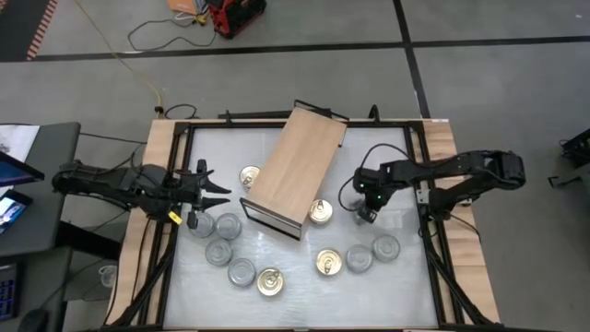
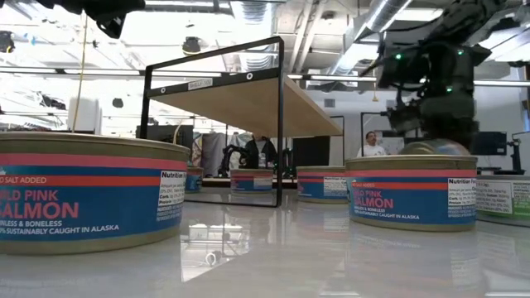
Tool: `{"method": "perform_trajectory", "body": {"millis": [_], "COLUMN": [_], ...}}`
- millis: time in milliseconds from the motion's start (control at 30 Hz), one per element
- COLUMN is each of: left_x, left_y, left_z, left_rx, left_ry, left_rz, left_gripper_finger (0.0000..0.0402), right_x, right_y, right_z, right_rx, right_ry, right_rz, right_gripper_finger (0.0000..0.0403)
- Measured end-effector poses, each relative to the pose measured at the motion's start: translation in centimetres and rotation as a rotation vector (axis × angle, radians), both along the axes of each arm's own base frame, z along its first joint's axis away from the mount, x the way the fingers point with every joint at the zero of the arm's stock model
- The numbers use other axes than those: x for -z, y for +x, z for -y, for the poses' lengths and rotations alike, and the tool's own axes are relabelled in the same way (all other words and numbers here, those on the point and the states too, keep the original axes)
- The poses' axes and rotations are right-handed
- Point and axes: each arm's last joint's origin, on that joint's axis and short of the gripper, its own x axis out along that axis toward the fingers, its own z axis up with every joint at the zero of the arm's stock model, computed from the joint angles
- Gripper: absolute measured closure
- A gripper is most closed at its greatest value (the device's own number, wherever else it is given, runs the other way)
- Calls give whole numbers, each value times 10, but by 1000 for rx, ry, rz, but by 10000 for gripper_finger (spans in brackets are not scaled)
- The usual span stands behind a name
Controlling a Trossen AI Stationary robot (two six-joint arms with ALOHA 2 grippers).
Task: Stack canned seafood by type on shelf
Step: Put the blue tuna on the shelf
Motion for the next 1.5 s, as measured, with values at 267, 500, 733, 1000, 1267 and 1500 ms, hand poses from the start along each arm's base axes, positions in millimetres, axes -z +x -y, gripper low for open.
{"method": "perform_trajectory", "body": {"millis": [267,500,733,1000,1267,1500], "left_x": [0,-1,-2,-3,-3,-2], "left_y": [0,0,0,0,0,0], "left_z": [0,-4,-7,-7,-7,-7], "left_rx": [-2,-146,-250,-251,-251,-243], "left_ry": [0,52,86,89,89,92], "left_rz": [0,10,20,29,29,16], "left_gripper_finger": [313,306,269,242,241,241], "right_x": [-19,-73,-86,-69,-57,-34], "right_y": [-14,-11,4,23,50,63], "right_z": [18,-2,-42,-59,-75,-83], "right_rx": [86,0,-89,128,233,265], "right_ry": [-80,-254,-269,-262,-364,-389], "right_rz": [-16,106,194,118,17,-68], "right_gripper_finger": [341,307,225,110,101,101]}}
